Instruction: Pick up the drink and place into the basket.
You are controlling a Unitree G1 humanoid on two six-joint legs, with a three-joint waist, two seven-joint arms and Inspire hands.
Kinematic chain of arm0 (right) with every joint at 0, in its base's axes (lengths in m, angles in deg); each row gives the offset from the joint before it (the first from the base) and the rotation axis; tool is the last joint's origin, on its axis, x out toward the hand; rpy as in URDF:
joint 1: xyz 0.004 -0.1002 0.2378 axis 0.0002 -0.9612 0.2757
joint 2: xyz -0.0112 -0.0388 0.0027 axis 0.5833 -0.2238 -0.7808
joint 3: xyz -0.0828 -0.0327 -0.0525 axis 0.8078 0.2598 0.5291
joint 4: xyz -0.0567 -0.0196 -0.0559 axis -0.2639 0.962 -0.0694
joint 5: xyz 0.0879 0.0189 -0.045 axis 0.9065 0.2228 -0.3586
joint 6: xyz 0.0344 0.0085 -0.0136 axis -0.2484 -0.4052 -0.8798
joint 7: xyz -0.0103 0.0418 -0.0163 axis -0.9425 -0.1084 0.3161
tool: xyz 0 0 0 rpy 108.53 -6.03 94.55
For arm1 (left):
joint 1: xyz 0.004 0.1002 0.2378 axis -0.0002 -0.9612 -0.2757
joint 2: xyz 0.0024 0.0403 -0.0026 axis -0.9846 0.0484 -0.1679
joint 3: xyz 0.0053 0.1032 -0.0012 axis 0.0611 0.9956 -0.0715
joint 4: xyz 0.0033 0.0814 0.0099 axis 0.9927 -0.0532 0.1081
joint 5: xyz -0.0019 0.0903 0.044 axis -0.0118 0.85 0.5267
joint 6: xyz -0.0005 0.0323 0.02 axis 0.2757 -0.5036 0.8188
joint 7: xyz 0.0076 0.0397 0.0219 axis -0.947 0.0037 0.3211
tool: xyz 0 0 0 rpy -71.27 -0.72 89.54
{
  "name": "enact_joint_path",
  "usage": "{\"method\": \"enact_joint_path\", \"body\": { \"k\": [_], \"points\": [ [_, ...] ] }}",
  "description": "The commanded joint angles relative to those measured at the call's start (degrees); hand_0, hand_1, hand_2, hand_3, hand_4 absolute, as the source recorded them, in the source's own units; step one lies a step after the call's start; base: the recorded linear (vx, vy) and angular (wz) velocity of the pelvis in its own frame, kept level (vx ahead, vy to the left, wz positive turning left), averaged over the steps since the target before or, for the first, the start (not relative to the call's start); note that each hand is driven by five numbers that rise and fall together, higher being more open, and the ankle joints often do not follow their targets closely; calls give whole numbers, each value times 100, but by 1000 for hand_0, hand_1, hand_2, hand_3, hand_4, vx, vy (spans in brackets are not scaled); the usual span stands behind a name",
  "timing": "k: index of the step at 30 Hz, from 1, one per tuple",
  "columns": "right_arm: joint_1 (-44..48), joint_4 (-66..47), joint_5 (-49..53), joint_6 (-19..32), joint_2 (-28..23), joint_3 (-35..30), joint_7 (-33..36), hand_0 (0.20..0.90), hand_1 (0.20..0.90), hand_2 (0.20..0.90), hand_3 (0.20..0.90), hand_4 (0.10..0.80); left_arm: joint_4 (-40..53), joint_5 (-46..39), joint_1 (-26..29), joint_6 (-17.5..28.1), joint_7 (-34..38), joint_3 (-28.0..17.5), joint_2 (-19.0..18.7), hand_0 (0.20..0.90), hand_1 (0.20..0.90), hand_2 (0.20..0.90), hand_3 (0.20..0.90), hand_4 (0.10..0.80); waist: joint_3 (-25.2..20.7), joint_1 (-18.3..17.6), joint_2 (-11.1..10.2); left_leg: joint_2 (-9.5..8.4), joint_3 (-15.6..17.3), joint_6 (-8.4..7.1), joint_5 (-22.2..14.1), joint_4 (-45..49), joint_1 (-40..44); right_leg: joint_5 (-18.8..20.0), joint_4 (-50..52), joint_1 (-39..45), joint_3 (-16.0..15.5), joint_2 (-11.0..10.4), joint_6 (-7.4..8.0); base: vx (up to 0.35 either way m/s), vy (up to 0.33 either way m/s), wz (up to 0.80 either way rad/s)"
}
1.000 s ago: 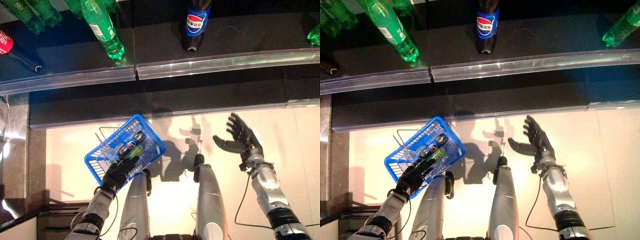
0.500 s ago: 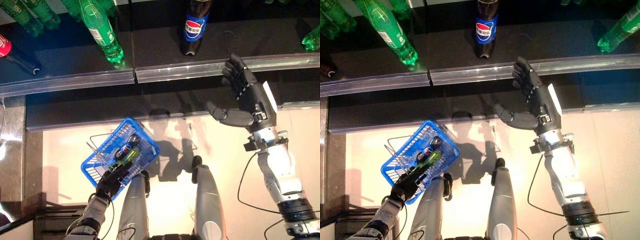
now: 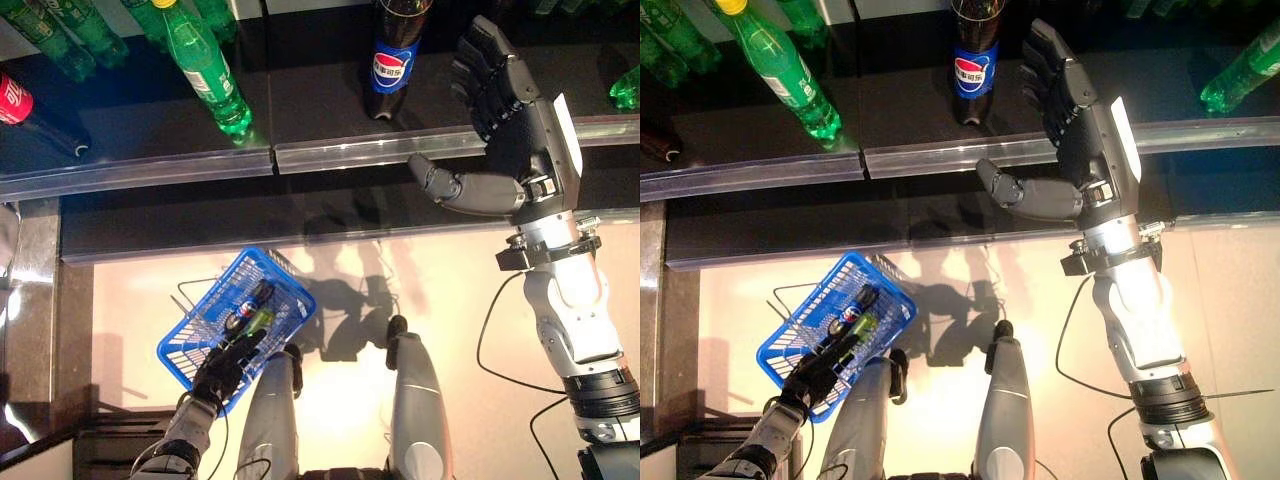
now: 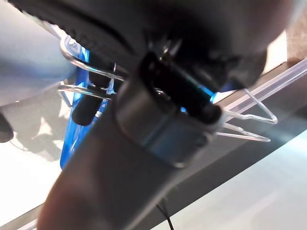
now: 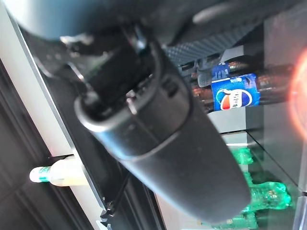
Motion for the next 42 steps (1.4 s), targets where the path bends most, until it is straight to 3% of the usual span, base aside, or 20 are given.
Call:
{"method": "enact_joint_path", "body": {
  "k": [1, 21, 42],
  "points": [
    [612, -731, 177, 400, -171, -310, 249, 900, 900, 900, 900, 800, 351, 233, -808, 225, -532, 290, -415, 300, 300, 300, 200, 100, -520, 159, -43, 192, -200, -97, 278, -171, -155, 188, -388, 462, 268, -508, 530, 31, -9, 1],
    [2100, 1192, 1015, -211, -217, -13, 1013, 900, 900, 900, 900, 800, 661, 475, -666, -95, -270, 659, -565, 300, 300, 300, 200, 100, -519, 511, -4, 143, -330, -61, 275, -79, -91, 222, -363, 619, 65, -641, 506, 13, -14, 5],
    [2991, 2433, 1229, -697, -407, 390, 1087, 900, 900, 900, 900, 800, 660, 470, -458, -195, -244, 917, -662, 300, 300, 300, 200, 100, -464, 686, 34, 75, -388, -25, 238, -19, -113, 202, -304, 614, -1, -659, 477, 4, -1, 2]
  ]
}}
